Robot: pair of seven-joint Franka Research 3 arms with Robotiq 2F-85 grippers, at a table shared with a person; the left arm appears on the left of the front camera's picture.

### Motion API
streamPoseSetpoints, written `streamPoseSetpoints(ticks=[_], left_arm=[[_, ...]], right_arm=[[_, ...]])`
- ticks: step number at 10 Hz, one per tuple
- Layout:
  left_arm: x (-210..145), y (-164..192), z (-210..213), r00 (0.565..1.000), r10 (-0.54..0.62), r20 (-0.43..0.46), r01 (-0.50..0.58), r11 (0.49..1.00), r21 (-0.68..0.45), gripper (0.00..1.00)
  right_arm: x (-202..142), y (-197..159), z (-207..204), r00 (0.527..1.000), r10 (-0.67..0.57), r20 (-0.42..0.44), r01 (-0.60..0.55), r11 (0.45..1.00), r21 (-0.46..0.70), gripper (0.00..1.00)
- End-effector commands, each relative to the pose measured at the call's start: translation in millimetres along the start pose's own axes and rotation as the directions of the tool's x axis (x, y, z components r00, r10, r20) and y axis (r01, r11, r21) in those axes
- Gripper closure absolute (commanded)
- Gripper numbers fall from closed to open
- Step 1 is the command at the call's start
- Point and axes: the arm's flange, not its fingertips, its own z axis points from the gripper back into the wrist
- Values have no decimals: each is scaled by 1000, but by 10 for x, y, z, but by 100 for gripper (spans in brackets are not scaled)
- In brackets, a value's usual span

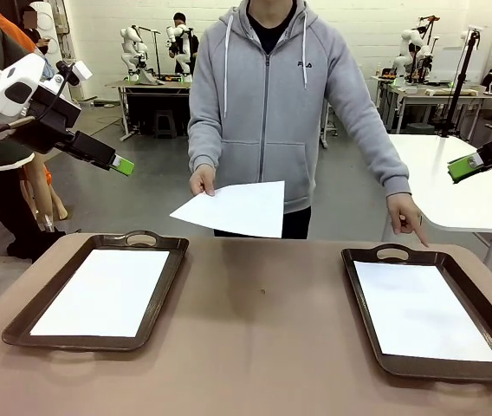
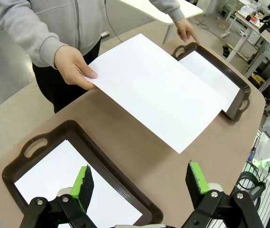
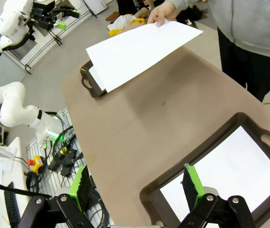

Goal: Sort the A4 documents.
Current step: Receive the A4 Paper.

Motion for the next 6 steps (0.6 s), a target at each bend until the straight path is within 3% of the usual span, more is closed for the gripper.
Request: streamPoseSetpoints(ticks=[1,6], left_arm=[[-24,10,5,1000,-20,1,20,1000,-11,0],[-24,10,5,1000,-20,1,20,1000,-11,0]], right_arm=[[0,0,0,1000,0,0,0,1000,0,0],[32,-529,-896,964,-262,52,253,959,126,0]])
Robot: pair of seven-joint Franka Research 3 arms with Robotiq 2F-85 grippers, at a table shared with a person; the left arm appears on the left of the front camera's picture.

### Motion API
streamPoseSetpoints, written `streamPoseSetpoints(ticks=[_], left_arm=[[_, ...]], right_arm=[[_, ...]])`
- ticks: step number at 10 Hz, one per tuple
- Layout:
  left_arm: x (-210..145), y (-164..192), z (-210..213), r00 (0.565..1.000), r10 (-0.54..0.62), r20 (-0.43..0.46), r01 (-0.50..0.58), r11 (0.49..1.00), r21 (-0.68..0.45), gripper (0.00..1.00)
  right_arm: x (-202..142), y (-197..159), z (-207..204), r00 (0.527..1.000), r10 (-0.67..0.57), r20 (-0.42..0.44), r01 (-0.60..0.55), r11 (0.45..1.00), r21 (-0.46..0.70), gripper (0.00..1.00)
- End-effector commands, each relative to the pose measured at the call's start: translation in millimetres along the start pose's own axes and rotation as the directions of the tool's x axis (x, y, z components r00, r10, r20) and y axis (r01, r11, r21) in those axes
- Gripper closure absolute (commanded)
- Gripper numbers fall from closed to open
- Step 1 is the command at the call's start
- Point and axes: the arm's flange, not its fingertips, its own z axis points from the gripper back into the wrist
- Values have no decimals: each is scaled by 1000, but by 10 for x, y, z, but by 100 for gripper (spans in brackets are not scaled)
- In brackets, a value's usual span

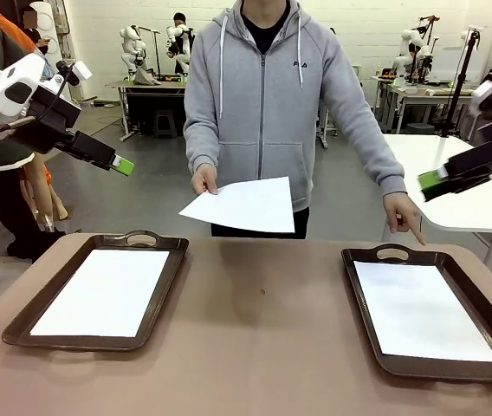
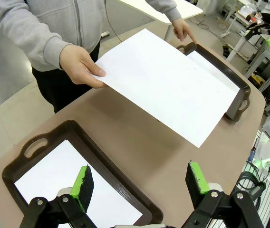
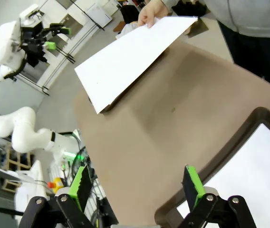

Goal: Sort the A4 documents.
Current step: Receive the A4 Paper.

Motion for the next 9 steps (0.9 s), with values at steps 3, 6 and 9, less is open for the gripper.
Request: streamPoseSetpoints(ticks=[3,6,9], left_arm=[[-24,13,4,1000,-19,1,19,1000,-11,0],[-24,13,4,1000,-19,1,19,1000,-11,0],[-24,13,4,1000,-19,1,19,1000,-11,0]], right_arm=[[232,-318,-805,970,-233,73,207,942,266,0],[418,-493,-1339,937,-345,46,293,852,434,0],[677,-721,-1838,902,-431,-33,395,791,466,0]])
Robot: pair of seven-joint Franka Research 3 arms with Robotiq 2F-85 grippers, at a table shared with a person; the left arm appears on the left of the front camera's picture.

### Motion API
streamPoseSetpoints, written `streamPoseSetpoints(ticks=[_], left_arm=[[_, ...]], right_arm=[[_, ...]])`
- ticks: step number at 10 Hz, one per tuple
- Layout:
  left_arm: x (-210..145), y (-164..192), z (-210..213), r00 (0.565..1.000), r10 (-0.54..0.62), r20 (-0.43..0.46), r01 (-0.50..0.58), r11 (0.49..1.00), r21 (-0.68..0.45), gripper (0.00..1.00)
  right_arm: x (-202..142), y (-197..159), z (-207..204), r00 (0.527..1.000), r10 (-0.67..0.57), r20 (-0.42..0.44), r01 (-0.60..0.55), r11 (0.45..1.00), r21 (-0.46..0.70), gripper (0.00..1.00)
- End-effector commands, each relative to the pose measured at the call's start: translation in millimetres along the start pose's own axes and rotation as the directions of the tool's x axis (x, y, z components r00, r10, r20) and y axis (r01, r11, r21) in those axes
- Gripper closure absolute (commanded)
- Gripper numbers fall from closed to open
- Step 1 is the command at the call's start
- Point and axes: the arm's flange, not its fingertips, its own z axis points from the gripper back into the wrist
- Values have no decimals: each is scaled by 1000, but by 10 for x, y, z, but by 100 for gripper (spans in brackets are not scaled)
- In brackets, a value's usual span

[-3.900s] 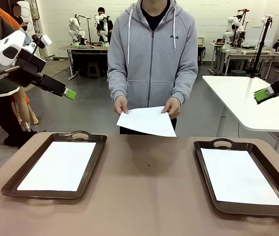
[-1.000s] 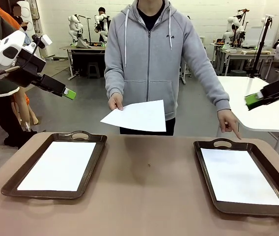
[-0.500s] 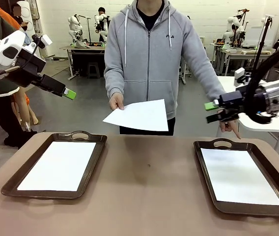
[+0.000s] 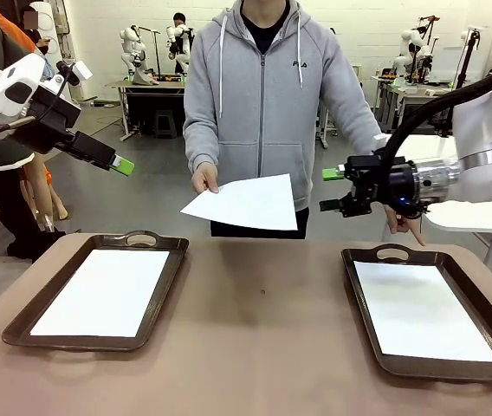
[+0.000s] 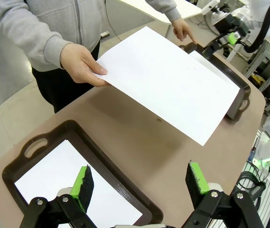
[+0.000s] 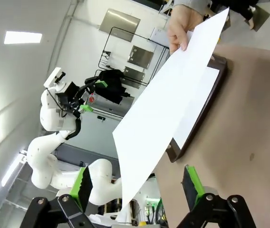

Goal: Sort the A4 documents.
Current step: Receive the A4 Paper.

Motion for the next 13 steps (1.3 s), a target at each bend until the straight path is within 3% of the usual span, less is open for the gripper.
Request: streamPoseSetpoints(ticks=[1,5,8,13], left_arm=[[-24,18,4,1000,-18,2,18,1000,-12,0],[-24,18,4,1000,-18,2,18,1000,-12,0],[-24,18,4,1000,-18,2,18,1000,-12,0],[-24,18,4,1000,-18,2,18,1000,-12,0]], right_arm=[[274,-180,-223,995,-101,-5,101,995,5,0],[345,-511,-585,970,-245,5,245,970,-3,0],[351,-532,-787,962,-272,32,270,961,65,0],[342,-539,-950,950,-311,-11,310,944,109,0]])
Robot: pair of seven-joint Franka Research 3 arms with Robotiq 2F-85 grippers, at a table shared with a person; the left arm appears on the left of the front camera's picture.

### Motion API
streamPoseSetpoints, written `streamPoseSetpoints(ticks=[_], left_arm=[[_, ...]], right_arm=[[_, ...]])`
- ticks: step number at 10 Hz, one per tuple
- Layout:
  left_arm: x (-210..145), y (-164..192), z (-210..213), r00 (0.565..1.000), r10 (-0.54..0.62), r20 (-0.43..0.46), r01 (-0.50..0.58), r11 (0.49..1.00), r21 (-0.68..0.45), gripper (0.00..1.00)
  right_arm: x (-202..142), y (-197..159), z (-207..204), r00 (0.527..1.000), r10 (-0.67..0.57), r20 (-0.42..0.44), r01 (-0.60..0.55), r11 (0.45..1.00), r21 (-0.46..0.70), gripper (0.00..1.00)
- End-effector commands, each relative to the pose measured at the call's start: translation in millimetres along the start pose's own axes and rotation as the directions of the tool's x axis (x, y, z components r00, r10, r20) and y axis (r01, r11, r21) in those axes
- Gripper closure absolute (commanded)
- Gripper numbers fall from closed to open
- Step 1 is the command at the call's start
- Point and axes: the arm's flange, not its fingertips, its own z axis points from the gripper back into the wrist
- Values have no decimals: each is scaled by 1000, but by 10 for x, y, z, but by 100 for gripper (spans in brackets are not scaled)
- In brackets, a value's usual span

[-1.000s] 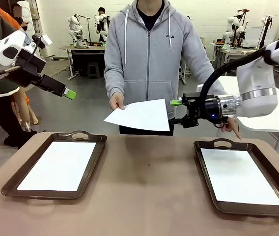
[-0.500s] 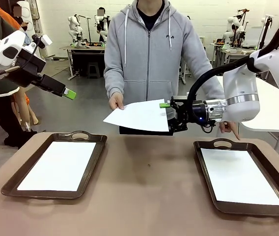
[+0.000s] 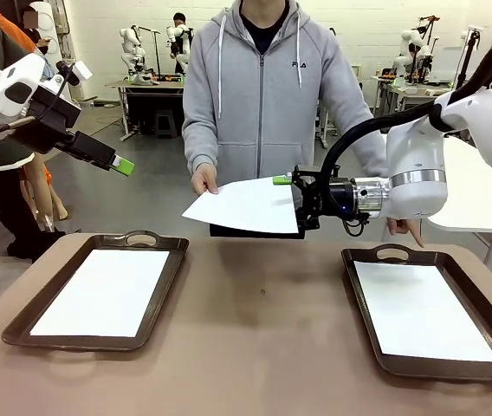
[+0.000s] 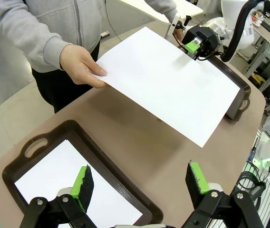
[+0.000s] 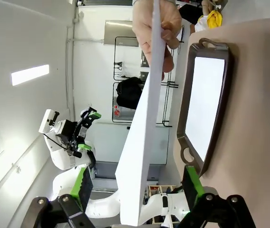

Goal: Sort the A4 documents.
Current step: Receive the A4 Paper.

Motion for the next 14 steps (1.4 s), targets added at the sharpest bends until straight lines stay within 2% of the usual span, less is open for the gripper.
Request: streamPoseSetpoints(ticks=[1,2,3,4,5,6,7,8,9,10,11,12,13,14], left_arm=[[-23,17,4,1000,-18,2,19,1000,-12,0],[-23,17,4,1000,-18,2,19,1000,-12,0],[-23,17,4,1000,-18,2,19,1000,-12,0],[-23,17,4,1000,-18,2,19,1000,-12,0],[-23,17,4,1000,-18,2,19,1000,-12,0],[-23,17,4,1000,-18,2,19,1000,-12,0],[-23,17,4,1000,-18,2,19,1000,-12,0],[-23,17,4,1000,-18,2,19,1000,-12,0],[-23,17,4,1000,-18,2,19,1000,-12,0],[-23,17,4,1000,-18,2,19,1000,-12,0],[-23,17,4,1000,-18,2,19,1000,-12,0],[-23,17,4,1000,-18,2,19,1000,-12,0],[-23,17,4,1000,-18,2,19,1000,-12,0],[-23,17,4,1000,-18,2,19,1000,-12,0]], right_arm=[[86,22,-71,1000,2,-19,-2,1000,0,12],[86,22,-63,1000,1,-23,-1,1000,-3,17],[99,17,-54,1000,0,-21,0,1000,-5,30],[101,11,-41,1000,-3,-20,3,1000,-4,35],[106,3,-26,1000,-8,-19,8,1000,-2,48],[110,1,-11,1000,-13,-15,13,1000,-3,53],[111,-7,-7,1000,-22,-16,22,1000,-5,66],[110,-12,-6,999,-29,-18,29,1000,-4,71],[107,-6,-3,999,-31,-21,31,1000,-3,84],[109,-1,-4,999,-31,-25,31,1000,-1,70],[107,-4,0,999,-37,-24,37,999,-2,100],[108,-5,8,999,-42,-22,42,999,-2,88],[114,-4,10,999,-44,-22,44,999,-1,100],[117,-8,12,999,-43,-28,43,999,4,100]])
